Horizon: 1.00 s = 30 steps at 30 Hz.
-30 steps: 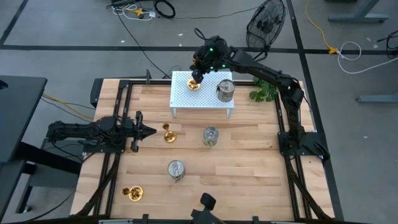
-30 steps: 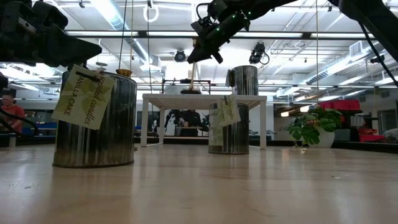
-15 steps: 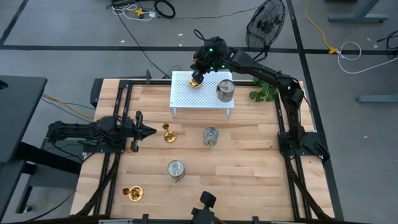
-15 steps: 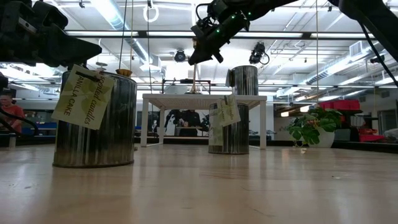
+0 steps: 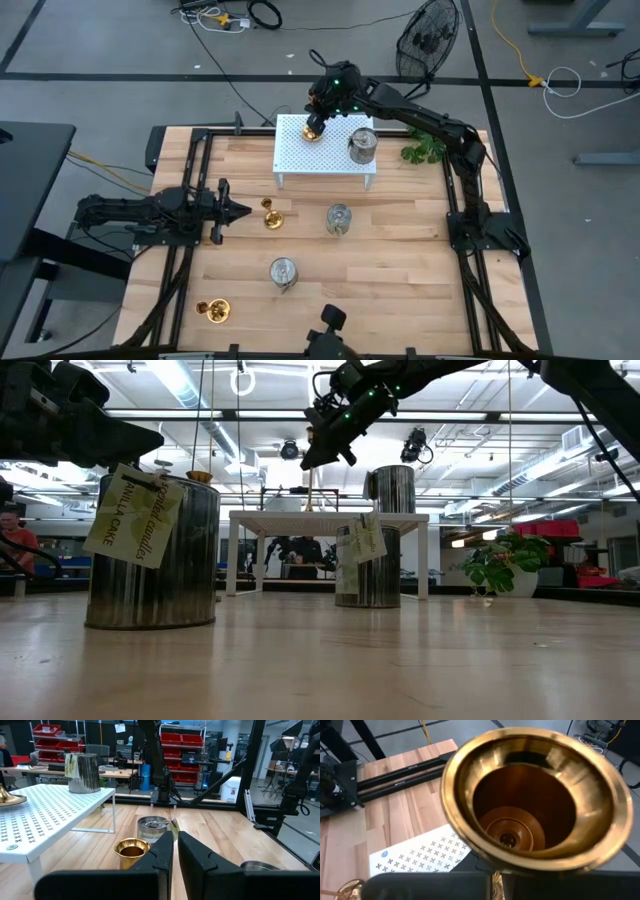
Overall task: Pick & Place candle stick holders
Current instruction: Adjust the candle holder on the shelf
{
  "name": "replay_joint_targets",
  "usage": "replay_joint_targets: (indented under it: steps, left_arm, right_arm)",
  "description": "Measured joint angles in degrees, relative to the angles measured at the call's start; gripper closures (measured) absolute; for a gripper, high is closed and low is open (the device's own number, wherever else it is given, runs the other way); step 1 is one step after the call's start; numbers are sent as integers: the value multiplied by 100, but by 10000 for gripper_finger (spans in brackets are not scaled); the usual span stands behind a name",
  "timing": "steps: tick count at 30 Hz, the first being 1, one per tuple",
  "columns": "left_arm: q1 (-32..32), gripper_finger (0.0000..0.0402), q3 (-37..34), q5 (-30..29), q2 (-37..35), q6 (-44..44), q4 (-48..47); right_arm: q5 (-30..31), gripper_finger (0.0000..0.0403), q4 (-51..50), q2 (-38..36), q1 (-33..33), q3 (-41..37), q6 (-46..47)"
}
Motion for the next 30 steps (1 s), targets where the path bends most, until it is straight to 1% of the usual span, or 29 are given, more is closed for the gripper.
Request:
replay_joint_targets:
  steps: [9, 15, 27, 30]
  left_arm:
    - [1, 369, -2, -2, 0, 0, 0]
    - [1, 369, 0, -2, 0, 0, 0]
    - [1, 369, -1, -1, 0, 0, 0]
    - [1, 369, 0, -1, 0, 1, 1]
  right_arm:
    - [5, 394, 103, 0, -7, -18, -2]
    - [216, 394, 343, -2, -7, -276, -8]
    - [277, 391, 533, -2, -18, -297, -9]
    - [439, 388, 550, -2, -20, -297, -9]
